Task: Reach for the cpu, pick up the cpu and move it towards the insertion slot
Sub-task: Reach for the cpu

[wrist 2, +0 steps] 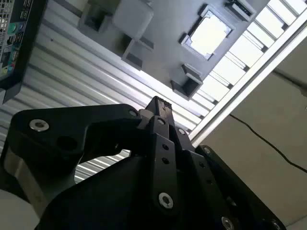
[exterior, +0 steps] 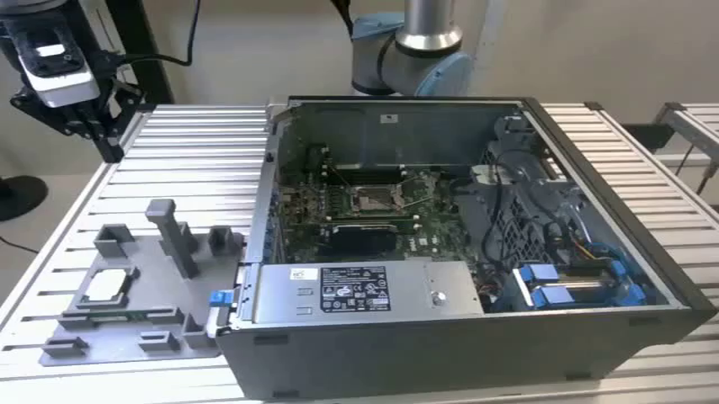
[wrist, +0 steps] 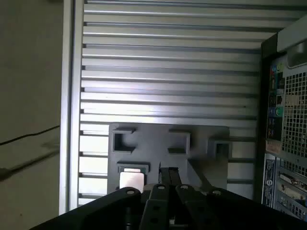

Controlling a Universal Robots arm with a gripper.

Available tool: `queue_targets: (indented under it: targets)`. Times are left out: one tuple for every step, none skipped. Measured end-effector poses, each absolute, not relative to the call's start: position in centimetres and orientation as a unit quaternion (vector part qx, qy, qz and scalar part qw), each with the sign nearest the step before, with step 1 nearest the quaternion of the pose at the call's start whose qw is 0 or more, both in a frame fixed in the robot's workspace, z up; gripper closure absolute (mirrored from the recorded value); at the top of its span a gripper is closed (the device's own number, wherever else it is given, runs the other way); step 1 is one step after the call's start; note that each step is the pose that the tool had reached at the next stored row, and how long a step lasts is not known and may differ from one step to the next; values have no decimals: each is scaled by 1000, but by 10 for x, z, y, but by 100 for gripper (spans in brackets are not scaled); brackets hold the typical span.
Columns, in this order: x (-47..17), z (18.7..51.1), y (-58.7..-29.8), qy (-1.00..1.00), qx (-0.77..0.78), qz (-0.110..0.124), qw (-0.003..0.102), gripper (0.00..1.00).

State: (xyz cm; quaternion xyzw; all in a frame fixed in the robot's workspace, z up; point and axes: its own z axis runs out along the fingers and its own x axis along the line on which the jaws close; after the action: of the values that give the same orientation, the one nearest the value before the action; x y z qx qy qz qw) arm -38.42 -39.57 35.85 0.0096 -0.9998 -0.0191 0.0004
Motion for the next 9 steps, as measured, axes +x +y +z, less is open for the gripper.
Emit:
queue_targets:
  targets:
    - [-384, 358, -396, -1000, 10, -19, 0, 100]
    - [-384, 359, -396, -1000, 10, -19, 0, 100]
    - [-384, 358, -396, -1000, 10, -19, 0, 100]
    - [-384, 358, -396, -1000, 10, -19, 0, 100]
    - [-384, 359, -396, -1000, 10, -19, 0, 100]
    - [-384, 358, -396, -1000, 10, -19, 0, 100]
    - [-384, 358, -396, -1000, 10, -19, 0, 100]
    - [-384, 358, -396, -1000, 10, -19, 0, 100]
    - [-384, 358, -396, -1000, 10, -19, 0, 100]
